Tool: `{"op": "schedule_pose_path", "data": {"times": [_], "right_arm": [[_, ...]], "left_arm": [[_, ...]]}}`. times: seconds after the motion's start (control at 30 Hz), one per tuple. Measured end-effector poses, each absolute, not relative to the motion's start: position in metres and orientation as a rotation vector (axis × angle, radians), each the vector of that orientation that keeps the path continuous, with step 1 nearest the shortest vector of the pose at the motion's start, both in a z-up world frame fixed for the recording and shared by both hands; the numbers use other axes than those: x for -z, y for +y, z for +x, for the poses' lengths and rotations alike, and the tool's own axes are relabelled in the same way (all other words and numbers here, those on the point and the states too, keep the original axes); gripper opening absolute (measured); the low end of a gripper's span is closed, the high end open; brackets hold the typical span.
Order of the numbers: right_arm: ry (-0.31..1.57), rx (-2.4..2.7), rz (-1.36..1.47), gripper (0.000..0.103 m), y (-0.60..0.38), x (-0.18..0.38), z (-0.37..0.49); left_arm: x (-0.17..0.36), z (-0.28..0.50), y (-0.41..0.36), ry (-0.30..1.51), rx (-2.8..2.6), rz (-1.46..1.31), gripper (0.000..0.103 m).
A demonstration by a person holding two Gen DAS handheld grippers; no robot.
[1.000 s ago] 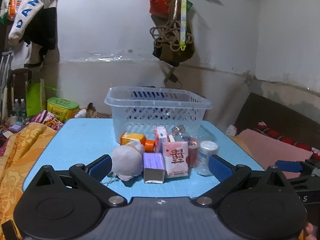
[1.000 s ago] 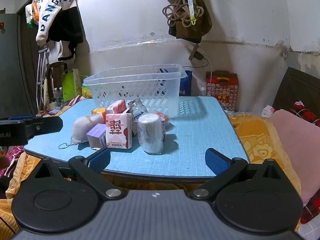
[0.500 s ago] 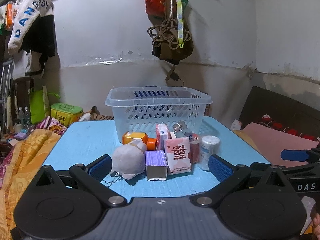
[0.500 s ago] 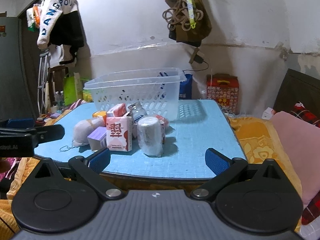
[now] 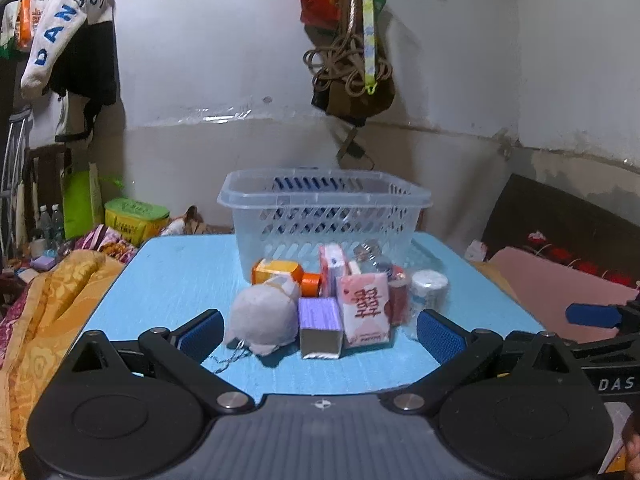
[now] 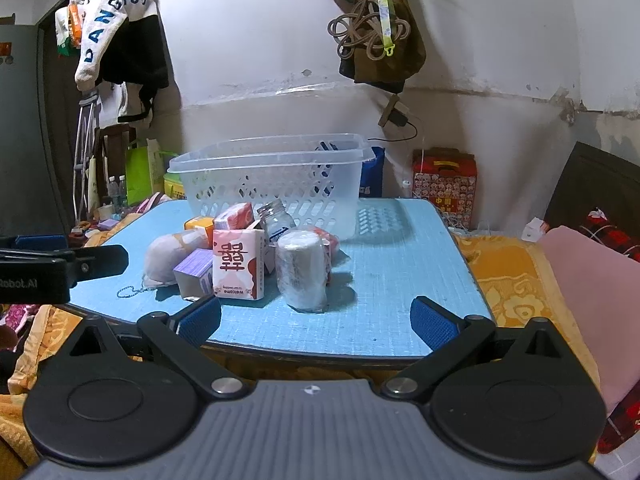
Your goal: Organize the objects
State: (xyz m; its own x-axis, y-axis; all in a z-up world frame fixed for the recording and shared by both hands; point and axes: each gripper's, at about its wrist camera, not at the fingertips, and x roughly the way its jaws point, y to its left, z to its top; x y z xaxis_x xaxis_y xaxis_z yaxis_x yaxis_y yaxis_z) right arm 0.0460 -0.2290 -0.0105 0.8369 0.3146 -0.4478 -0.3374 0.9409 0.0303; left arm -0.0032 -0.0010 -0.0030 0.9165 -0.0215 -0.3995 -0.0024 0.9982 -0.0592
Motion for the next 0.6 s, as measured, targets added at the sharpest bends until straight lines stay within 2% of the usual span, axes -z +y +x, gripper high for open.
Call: {"op": "schedule_pose_path", "data": {"times": [0.6], "right_arm": [[0.430, -0.294, -0.105, 0.103, -0.2182, 0.0136, 0.0432]], "left_arm": [[0.0061, -0.0074, -0.0026, 0.428, 0.023, -0.062, 0.103]]}}
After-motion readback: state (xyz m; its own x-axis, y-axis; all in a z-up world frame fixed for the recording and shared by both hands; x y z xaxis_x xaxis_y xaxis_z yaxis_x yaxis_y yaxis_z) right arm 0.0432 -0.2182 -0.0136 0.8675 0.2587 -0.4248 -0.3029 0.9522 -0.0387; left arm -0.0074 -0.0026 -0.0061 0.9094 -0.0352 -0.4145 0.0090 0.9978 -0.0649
